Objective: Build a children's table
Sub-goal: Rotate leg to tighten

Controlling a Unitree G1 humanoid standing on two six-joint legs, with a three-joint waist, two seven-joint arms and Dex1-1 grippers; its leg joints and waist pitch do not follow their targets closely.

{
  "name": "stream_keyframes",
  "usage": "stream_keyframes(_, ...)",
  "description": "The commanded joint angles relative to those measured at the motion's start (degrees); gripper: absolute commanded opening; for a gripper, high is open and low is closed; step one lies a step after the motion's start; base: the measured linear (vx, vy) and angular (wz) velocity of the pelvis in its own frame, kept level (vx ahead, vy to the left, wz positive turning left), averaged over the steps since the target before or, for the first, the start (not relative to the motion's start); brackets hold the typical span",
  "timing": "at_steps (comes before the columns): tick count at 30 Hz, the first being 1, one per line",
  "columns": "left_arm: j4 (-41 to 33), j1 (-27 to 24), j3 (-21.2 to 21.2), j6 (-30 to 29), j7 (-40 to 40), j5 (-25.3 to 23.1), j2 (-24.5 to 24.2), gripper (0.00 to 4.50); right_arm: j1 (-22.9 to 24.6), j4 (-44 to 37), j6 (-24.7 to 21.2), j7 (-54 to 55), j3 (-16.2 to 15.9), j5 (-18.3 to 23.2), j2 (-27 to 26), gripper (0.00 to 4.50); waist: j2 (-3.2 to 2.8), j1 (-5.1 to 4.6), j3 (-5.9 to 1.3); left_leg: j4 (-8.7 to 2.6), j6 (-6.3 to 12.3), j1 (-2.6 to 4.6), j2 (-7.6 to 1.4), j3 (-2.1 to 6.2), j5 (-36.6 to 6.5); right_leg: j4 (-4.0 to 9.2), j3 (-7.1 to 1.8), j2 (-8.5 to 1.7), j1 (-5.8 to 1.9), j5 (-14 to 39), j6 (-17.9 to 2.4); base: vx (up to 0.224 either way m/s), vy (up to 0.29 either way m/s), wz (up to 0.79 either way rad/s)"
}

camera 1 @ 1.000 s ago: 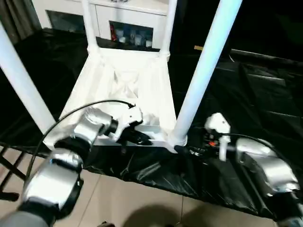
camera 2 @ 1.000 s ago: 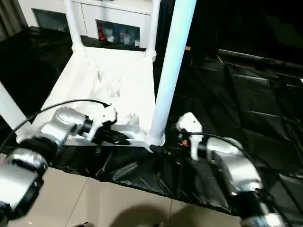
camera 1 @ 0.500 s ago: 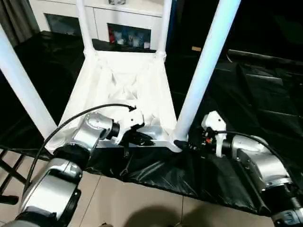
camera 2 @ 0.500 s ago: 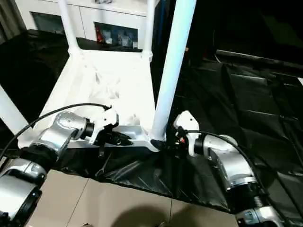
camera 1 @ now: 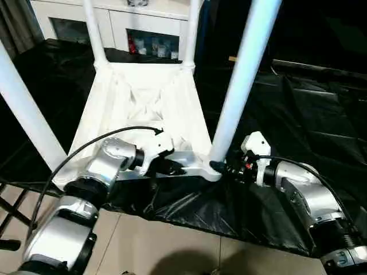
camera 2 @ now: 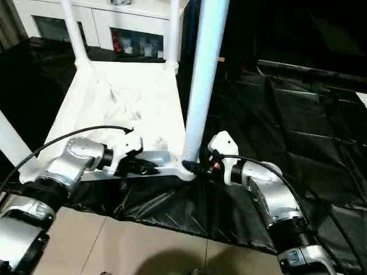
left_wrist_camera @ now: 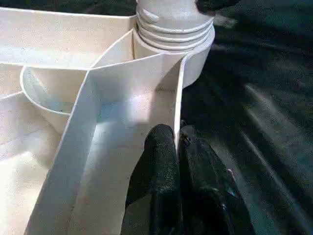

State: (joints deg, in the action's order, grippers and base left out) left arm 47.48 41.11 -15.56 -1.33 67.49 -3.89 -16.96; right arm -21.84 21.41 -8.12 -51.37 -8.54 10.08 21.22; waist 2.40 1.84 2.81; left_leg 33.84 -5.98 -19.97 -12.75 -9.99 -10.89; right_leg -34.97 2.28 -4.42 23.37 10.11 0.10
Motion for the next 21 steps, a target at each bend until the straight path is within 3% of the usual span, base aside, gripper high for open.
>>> stream_keyframes(1,1.5,-1.5,2.0,-2.0,-8.4,0.5,2.6,0.00,2.1,0.4,0.0,-0.1,-2.1,-1.0,-1.6,2.08,0.15,0.24,-3.02,-4.25,1.94,-0.18,-0.02,-0.33,-16.0,5.19,-1.63,-2.52,-2.32,21.4,-10.1,0.000,0.000,0.00)
stream_keyframes(7,1.4,-1.8,2.3,-5.2,-20.4,-0.5,10.6,0.00,4.7,2.6,-0.2,10.3,-0.2,-1.3,-8.1,2.04,0.56,0.19,-2.97,-4.22,2.32,-0.19,0.28,-0.31,-16.8,5.88,-1.44,-2.49,-2.03,26.8,-7.8,0.000,0.000,0.00)
stream_keyframes(9,2.1,-1.4,2.0,-5.9,-24.8,-1.1,14.2,0.00,4.4,4.5,-0.3,17.0,0.1,-2.9,-11.6,2.04,0.44,0.01,-2.84,-4.16,2.16,0.08,0.40,-0.27,-18.2,6.48,-1.31,-2.47,-1.57,30.2,-6.6,0.000,0.000,0.00)
stream_keyframes(12,3.1,-0.6,1.3,-6.1,-27.5,-1.8,17.5,0.00,2.2,7.3,-0.4,25.5,1.0,-4.2,-16.9,2.03,0.16,-0.70,-3.03,-4.49,1.29,0.06,0.69,0.42,-21.2,7.18,-0.80,-2.45,-1.50,35.2,-3.6,0.000,0.000,0.00)
stream_keyframes(13,3.4,-0.5,0.8,-5.9,-27.5,-2.3,18.0,0.00,1.4,7.6,-0.4,26.5,0.9,-4.2,-18.6,2.03,0.32,-0.86,-3.06,-4.52,1.48,-0.04,0.76,0.45,-21.3,7.38,-0.78,-2.44,-1.51,35.5,-3.2,0.000,0.000,0.00)
stream_keyframes(15,3.8,-0.2,0.0,-5.4,-27.3,-3.2,18.2,0.00,-0.1,7.7,0.2,26.9,0.1,-4.3,-21.3,2.03,0.08,-1.22,-3.17,-4.83,1.78,-0.27,0.95,0.68,-21.4,7.68,-0.61,-2.43,-1.59,35.7,-2.5,0.000,0.000,0.00)
stream_keyframes(18,3.5,-0.5,-0.3,-5.3,-26.3,-3.6,17.1,0.00,-0.2,7.0,1.5,25.4,-0.3,-4.3,-21.4,2.03,-0.12,-1.88,-3.22,-4.99,2.29,-0.15,0.89,0.89,-23.0,8.13,-0.31,-2.48,-1.63,36.0,-2.2,0.000,0.000,0.00)
stream_keyframes(19,2.9,-0.8,-0.2,-4.7,-25.1,-3.8,15.8,0.00,-0.1,6.6,2.5,23.7,0.3,-3.8,-20.5,2.57,0.01,-1.99,-3.39,-5.16,2.69,-0.38,0.85,0.87,-22.1,8.08,-0.28,-2.52,-1.95,34.4,-2.6,0.000,0.000,0.00)
stream_keyframes(21,2.0,-1.3,0.0,-3.3,-23.5,-3.6,14.2,0.00,0.3,6.1,3.4,21.5,1.0,-3.3,-18.9,2.73,-0.03,-1.80,-3.47,-5.20,3.21,-0.30,0.77,0.70,-21.6,7.98,-0.53,-2.51,-1.70,32.8,-3.3,0.000,0.000,0.00)
